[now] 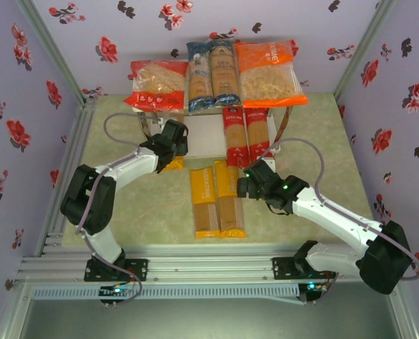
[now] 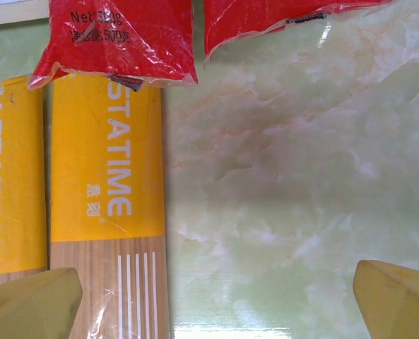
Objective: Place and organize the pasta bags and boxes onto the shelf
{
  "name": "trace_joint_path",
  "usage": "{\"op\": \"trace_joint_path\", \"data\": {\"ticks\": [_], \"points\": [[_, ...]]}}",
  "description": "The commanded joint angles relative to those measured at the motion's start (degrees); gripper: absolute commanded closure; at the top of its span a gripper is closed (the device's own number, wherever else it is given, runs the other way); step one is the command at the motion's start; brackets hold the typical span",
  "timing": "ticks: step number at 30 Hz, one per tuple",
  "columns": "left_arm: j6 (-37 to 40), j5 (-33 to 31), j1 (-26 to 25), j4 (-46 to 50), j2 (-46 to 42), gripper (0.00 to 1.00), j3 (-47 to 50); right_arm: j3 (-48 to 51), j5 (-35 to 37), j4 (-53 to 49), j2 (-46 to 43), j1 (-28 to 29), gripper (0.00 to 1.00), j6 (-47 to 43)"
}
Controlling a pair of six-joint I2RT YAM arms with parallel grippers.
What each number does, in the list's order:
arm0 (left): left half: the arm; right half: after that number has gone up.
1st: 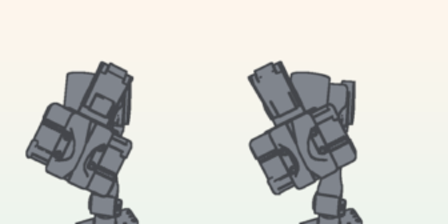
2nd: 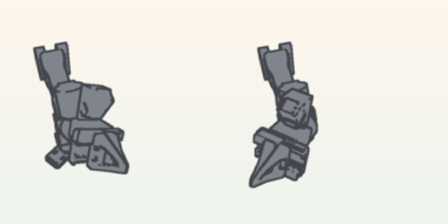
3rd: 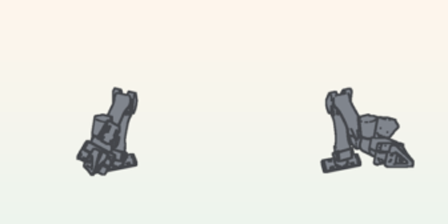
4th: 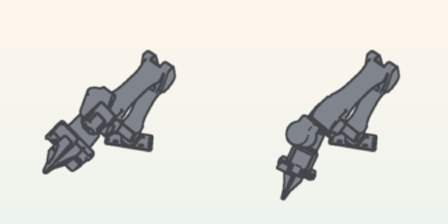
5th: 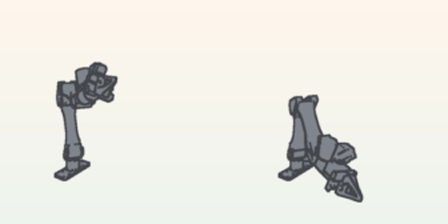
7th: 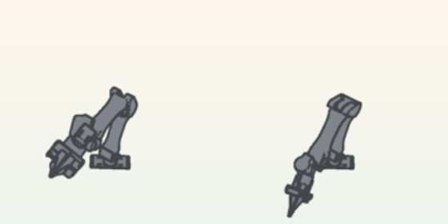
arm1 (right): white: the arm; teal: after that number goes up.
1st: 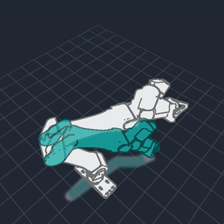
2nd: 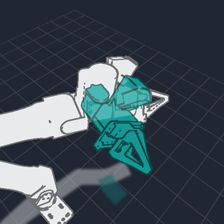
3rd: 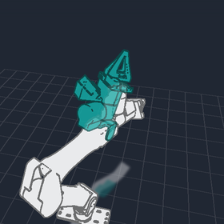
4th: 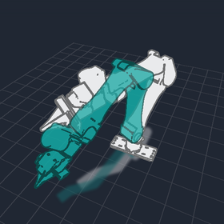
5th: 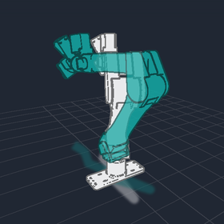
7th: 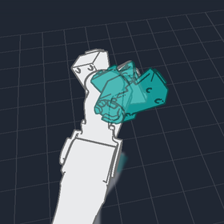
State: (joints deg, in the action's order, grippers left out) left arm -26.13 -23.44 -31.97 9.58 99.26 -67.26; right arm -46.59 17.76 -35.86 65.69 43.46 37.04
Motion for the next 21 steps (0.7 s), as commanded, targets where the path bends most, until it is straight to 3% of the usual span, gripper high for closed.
{"op": "trace_joint_path", "data": {"ticks": [1, 11, 17, 21], "points": [[2.3, 0.7, 0.8, -1.3, -3.3, 0.31, -1.7, 0.4, 0.3, -1.3, -0.5, -0.4, 0.01, 0.0], [2.8, 2.8, -5.4, 6.1, -15.3, 0.32, 3.0, 0.4, 0.3, -1.4, -0.6, -0.4, 0.01, 0.2], [-6.8, 2.2, -17.4, 17.8, -27.5, 0.33, 10.4, 2.0, 0.3, -1.5, -3.0, -0.4, 0.01, 1.1], [-18.9, 0.9, -26.0, 21.3, -32.0, 0.33, 17.1, 3.4, 0.3, -0.9, -5.2, -0.5, 0.01, 1.8]]}}
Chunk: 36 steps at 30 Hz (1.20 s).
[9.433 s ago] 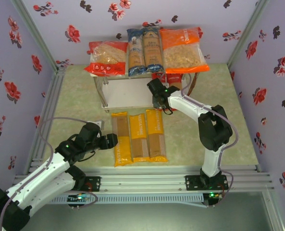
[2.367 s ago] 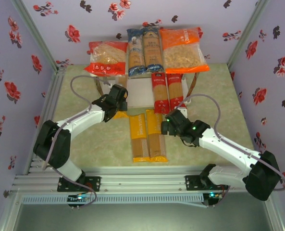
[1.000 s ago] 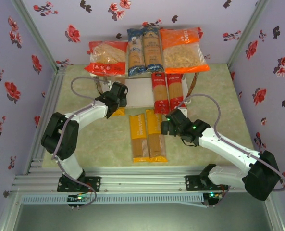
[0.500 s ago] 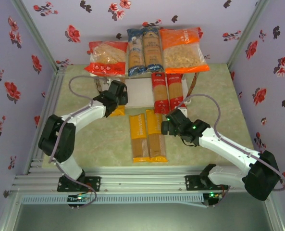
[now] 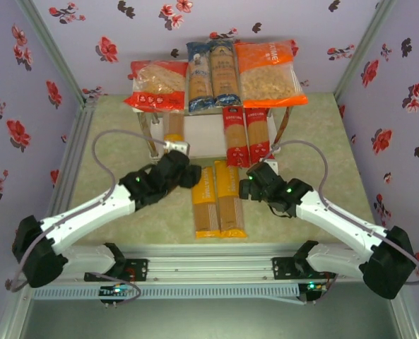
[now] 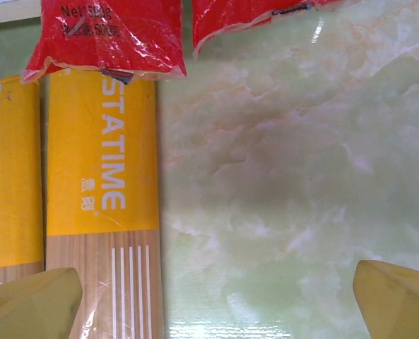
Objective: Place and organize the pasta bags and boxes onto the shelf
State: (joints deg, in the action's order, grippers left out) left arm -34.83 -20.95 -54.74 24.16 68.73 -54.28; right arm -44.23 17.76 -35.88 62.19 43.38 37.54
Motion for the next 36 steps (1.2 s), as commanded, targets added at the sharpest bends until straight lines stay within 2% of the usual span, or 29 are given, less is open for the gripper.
{"op": "trace_joint_path", "data": {"ticks": [1, 7, 10, 14, 15, 16, 25, 36], "points": [[-12.9, -1.3, -5.0, 6.1, -1.7, 0.33, 5.7, 1.4, 0.3, -0.9, -2.2, -0.4, 0.01, 1.4], [-20.8, 0.7, -12.2, 1.2, 3.9, 0.31, 7.2, 1.9, 0.1, -1.6, -5.6, -0.4, 0.01, 1.4], [-22.3, 4.7, -12.7, -3.3, 8.8, 0.29, 6.8, 2.5, 0.3, -1.8, -8.0, -0.4, 0.01, 1.7], [-24.0, 6.5, -12.7, -6.5, 12.4, 0.26, 6.4, 3.7, 0.5, -2.0, -11.0, -0.4, 0.01, 2.1], [-24.5, 6.4, -12.6, -5.7, 13.0, 0.08, 5.9, 3.9, 0.7, -2.2, -11.7, -0.4, 0.01, 2.1], [-25.0, 6.5, -12.6, -4.8, 13.7, 0.00, 5.6, 4.2, 0.9, -2.4, -12.3, -0.4, 0.01, 2.2], [-29.2, 6.9, -11.4, -4.1, 16.6, 0.00, 6.5, 5.1, 1.0, -2.3, -15.0, -0.5, 0.01, 1.9], [-26.7, 8.2, -10.2, -2.9, 24.4, 0.00, 1.7, 5.4, 2.7, -2.8, -16.8, -0.7, 0.01, 1.1]]}}
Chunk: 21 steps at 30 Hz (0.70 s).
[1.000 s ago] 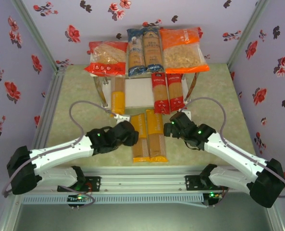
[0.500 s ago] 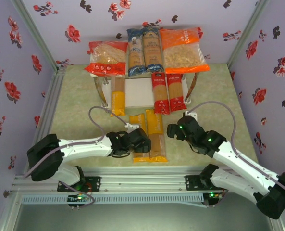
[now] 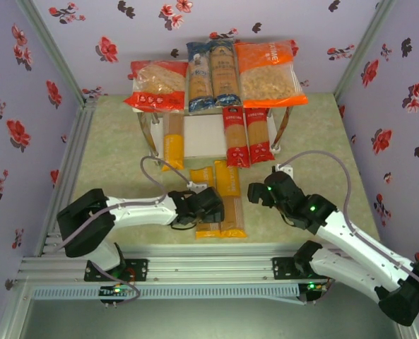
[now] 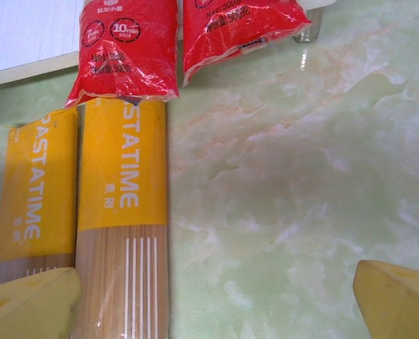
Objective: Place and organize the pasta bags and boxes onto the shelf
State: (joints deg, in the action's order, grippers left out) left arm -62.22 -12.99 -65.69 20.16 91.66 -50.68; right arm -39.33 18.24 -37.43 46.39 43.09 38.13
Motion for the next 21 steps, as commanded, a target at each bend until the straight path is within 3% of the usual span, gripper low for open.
{"op": "trace_joint_path", "data": {"ticks": [1, 11, 21], "points": [[1.2, 0.2, 0.8, 1.5, 2.1, 0.00, -2.2, 0.5, 2.3, -1.3, -1.2, -0.5, 0.01, 0.5], [4.3, -3.0, 1.4, 9.1, 6.0, 0.00, -3.0, 1.1, 3.4, -3.1, -3.7, -0.8, 0.01, 0.3], [4.9, -4.4, 2.4, 13.8, -1.3, 0.01, 2.1, 0.5, 3.4, -2.3, -4.0, -1.1, 0.01, 0.2]]}}
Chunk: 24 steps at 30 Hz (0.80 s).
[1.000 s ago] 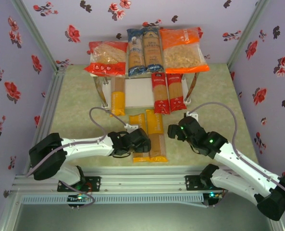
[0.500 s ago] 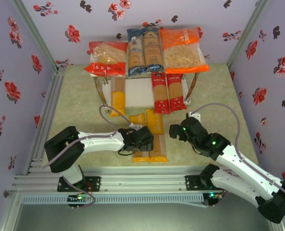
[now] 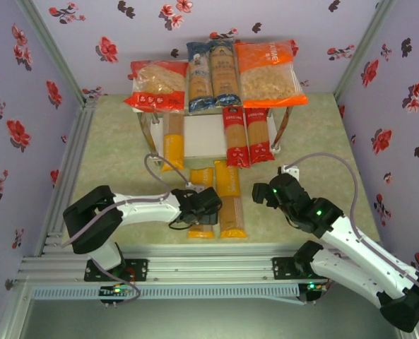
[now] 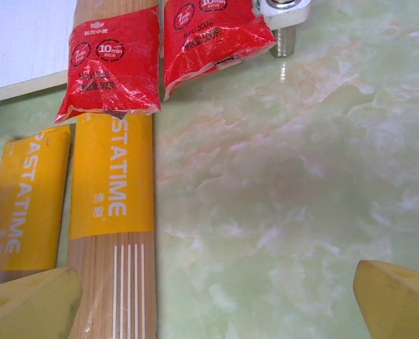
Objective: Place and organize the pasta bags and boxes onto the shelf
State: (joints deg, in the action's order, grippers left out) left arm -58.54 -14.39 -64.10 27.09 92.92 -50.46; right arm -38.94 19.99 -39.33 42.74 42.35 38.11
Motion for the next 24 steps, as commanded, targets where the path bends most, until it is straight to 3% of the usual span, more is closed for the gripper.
{"op": "trace_joint_path", "data": {"ticks": [1, 6, 14, 17, 24], "points": [[1.4, -3.2, 1.0, 7.2, -3.5, 0.01, 2.5, 0.0, 1.5, -0.3, -0.2, -0.4, 0.01, 0.2], [4.2, -2.5, 1.7, 5.4, -5.3, 0.01, 3.7, 0.0, 1.1, 0.4, 0.5, -0.4, 0.01, 0.6], [12.5, 0.4, 1.2, 6.0, 3.3, 0.01, -4.0, -0.5, 1.1, -0.9, 0.8, -0.4, 0.01, 1.2], [14.1, 1.4, 1.2, 7.0, 5.2, 0.09, -5.2, -0.5, 1.7, -2.2, 0.0, -0.3, 0.01, 1.4], [14.5, 3.7, 1.2, 8.4, 4.1, 0.44, -4.6, -0.3, 2.5, -2.8, -1.4, -0.3, 0.01, 2.1]]}}
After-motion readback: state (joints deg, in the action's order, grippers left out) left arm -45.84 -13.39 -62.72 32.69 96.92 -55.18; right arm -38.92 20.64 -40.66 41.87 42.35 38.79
